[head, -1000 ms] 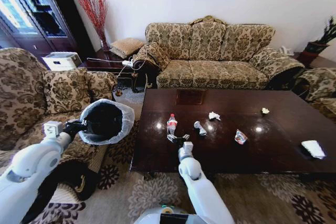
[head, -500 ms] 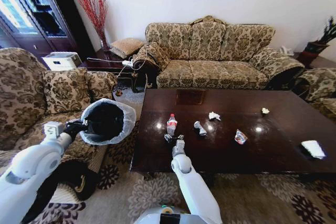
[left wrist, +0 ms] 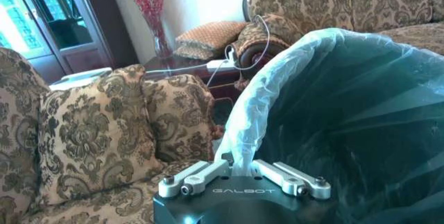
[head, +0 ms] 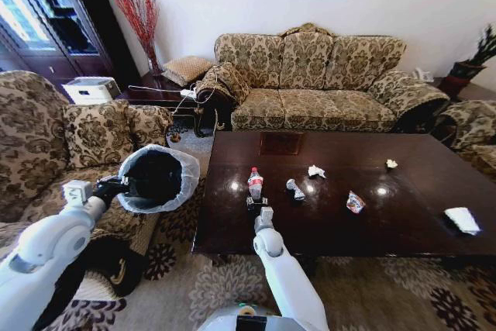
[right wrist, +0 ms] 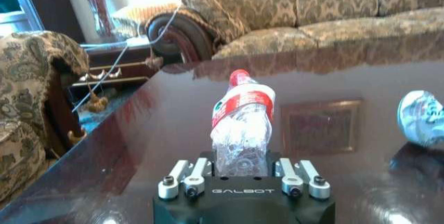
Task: Move to the front of the table and place the trash on the table into the trash bin.
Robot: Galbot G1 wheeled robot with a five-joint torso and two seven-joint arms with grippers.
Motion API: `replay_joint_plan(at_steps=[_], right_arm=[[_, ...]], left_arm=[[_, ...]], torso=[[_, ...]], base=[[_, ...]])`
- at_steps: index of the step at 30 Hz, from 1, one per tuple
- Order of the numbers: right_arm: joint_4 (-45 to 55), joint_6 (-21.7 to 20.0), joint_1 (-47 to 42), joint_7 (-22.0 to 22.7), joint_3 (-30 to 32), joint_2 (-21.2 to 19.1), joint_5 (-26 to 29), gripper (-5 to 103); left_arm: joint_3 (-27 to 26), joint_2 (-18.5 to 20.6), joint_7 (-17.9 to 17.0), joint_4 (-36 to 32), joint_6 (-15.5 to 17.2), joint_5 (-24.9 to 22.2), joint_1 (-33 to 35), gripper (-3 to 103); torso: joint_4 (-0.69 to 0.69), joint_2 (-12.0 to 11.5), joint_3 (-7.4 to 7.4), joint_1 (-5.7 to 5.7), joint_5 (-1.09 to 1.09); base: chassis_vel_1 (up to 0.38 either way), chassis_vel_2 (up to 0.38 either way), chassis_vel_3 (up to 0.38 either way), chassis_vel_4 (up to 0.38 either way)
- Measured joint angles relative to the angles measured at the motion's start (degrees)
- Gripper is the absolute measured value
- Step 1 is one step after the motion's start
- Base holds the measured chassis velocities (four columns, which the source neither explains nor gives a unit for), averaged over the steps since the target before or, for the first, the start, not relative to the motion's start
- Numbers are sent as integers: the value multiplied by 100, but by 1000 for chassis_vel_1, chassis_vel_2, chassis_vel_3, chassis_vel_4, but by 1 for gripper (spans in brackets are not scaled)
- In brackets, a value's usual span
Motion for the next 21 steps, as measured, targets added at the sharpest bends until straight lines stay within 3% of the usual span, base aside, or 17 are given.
replay_joint_plan(at_steps=[5, 6, 7, 10, 11, 13, 14, 15, 18, 21], right_arm=[[85, 235, -80, -133, 47, -66, -44, 33], [636, 762, -307, -529, 139, -219, -196, 27], [936, 930, -417, -679, 169, -292, -286, 22], [1546, 1253, -610, -1045, 241, -453, -350, 22], [2242, 1422, -792, -1469, 268, -663, -208, 22], [2478, 1452, -845, -1598, 269, -734, -112, 22], [3108, 1478, -984, -1982, 223, -984, 256, 22], [3108, 1478, -984, -1982, 223, -984, 256, 22], [3925, 1363, -1136, -2572, -68, -1407, 847, 22], [4150, 1317, -1147, -2718, -312, -1549, 1044, 22]], left_arm=[[-14, 39, -26, -24, 22, -2, 14, 0], [-50, 279, -79, 5, 147, -167, 56, 0], [-53, 419, -110, 45, 194, -250, 60, 0], [-43, 694, -185, 127, 269, -428, 51, 0], [18, 1010, -326, 180, 357, -722, 2, 0], [40, 1104, -365, 187, 379, -819, -13, 0], [91, 1385, -474, 182, 439, -1095, -36, 0], [91, 1385, -474, 182, 439, -1095, -36, 0], [136, 1785, -651, 33, 535, -1635, -36, 0], [139, 1932, -758, -86, 579, -1937, -34, 0]], torso=[[0, 0, 0, 0, 0], [1, 0, 0, 0, 0], [1, 0, 0, 0, 1], [1, 0, 0, 0, 0], [0, 0, 0, 0, 1], [-1, 0, 0, 0, 0], [-2, 0, 0, 0, 1], [-2, 0, 0, 0, 1], [-1, 0, 0, 0, 1], [-1, 0, 0, 0, 1]], base=[[0, 0, 0, 0], [0, 0, 0, 0], [0, 0, 0, 0], [0, 0, 0, 0], [0, 0, 0, 0], [0, 0, 0, 0], [0, 0, 0, 0], [0, 0, 0, 0], [0, 0, 0, 0], [0, 0, 0, 0]])
